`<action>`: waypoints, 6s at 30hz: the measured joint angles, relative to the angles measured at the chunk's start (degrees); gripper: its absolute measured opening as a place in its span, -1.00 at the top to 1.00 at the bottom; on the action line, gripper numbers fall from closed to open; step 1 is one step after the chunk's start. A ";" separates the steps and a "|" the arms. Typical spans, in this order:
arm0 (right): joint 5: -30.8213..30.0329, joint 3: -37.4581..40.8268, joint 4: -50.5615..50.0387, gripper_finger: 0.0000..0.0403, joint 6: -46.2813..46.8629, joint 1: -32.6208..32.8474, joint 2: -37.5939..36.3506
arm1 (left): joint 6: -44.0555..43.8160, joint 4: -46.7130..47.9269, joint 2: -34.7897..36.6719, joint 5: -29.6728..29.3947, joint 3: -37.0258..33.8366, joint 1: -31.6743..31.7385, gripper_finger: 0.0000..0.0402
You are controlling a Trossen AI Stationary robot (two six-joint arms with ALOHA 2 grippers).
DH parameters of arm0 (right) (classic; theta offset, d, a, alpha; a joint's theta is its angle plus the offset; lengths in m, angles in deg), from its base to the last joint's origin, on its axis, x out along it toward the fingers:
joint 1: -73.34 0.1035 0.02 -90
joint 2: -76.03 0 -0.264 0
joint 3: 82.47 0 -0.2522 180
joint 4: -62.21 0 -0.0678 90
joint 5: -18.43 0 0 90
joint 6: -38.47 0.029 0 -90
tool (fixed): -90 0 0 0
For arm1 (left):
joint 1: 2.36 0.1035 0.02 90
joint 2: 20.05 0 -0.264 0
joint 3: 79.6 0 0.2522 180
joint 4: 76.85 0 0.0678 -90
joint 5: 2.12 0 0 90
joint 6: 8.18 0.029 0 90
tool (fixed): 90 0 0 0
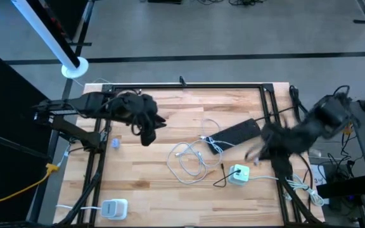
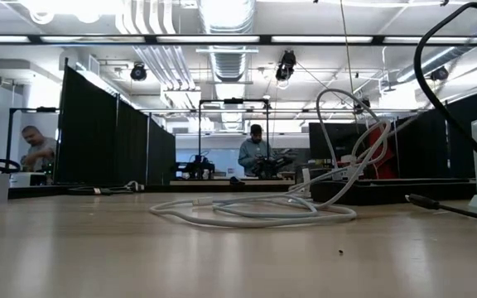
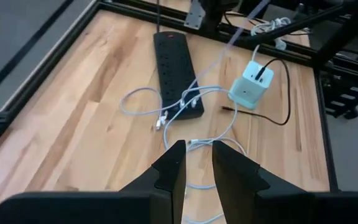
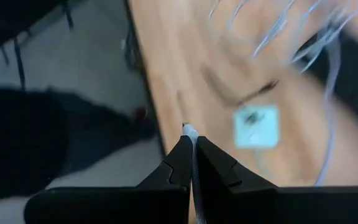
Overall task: Plug in charger cables
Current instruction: Insert the right white charger cable into the right white outlet extension, then insert the top left black charger cable into the purple charger adapter
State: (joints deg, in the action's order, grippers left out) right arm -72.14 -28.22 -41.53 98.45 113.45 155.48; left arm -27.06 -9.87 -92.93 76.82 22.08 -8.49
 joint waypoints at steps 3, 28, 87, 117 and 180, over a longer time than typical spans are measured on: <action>-0.22 0.17 0.01 1.00 3.34 3.23 3.14 | -0.22 -0.16 0.64 -3.73 -0.16 -3.53 0.68; -5.52 33.03 15.18 1.00 -1.20 4.62 7.40 | -14.72 -12.92 1.33 -20.01 -18.05 -23.18 0.67; -14.95 45.61 26.71 1.00 -5.54 1.85 7.22 | -14.24 -17.23 1.40 -23.10 -19.45 -23.74 0.67; -0.35 27.92 12.12 0.07 -10.59 1.23 6.85 | -9.12 -17.23 3.30 -30.43 -19.50 -18.81 0.68; 9.63 19.56 32.39 -0.36 -86.98 -56.29 6.92 | -25.90 20.25 -11.45 21.56 -42.59 36.89 -0.38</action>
State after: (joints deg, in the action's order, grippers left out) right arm -62.51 -8.66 -9.14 11.47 57.16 162.40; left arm -52.96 10.38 -104.38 98.38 -20.51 28.40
